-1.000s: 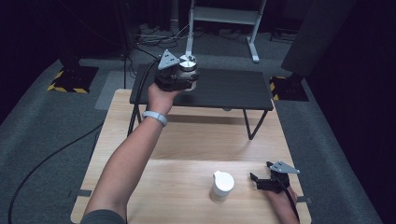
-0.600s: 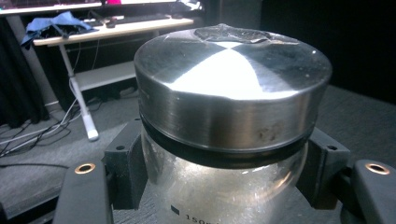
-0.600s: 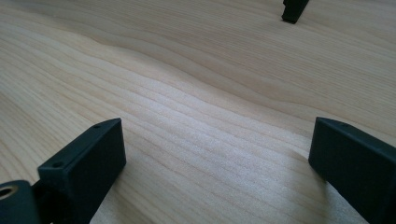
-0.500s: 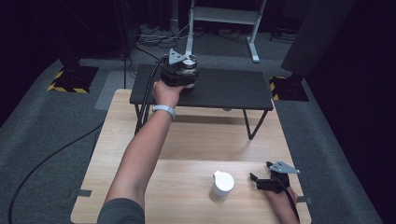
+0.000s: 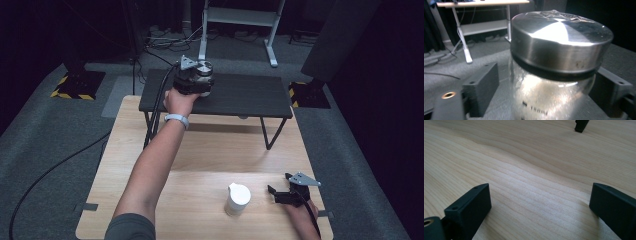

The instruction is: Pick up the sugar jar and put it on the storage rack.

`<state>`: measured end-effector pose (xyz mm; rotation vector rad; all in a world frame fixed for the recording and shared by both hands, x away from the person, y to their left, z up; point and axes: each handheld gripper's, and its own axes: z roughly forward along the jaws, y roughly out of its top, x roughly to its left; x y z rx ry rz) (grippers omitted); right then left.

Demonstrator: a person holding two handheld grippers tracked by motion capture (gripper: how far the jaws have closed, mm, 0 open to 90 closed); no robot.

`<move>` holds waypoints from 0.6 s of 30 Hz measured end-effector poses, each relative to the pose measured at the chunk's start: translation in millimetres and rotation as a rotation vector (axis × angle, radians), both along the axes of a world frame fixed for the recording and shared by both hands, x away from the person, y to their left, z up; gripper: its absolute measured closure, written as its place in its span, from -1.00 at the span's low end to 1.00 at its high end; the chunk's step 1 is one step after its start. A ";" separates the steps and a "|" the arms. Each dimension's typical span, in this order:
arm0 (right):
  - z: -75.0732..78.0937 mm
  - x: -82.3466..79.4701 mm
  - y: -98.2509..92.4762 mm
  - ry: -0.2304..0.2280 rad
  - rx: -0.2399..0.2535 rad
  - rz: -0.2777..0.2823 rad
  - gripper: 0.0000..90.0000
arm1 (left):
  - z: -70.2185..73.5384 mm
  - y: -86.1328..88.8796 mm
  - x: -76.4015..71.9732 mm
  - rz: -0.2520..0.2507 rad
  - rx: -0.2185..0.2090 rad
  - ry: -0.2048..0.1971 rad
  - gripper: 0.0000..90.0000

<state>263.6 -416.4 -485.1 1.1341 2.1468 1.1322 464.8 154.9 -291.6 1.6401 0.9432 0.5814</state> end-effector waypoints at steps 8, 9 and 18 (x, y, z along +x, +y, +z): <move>0.1 0.0 0.0 0.000 -0.001 0.000 -0.92 | -3.6 25.6 -37.8 -0.012 0.000 -0.063 -0.79; 0.1 0.0 0.0 0.000 0.000 0.000 -0.92 | -3.6 25.6 -37.8 -0.012 0.000 -0.063 -0.79; 0.1 0.0 0.0 0.000 0.000 0.000 -0.92 | -5.9 59.8 -86.7 -0.007 0.005 -0.100 -0.79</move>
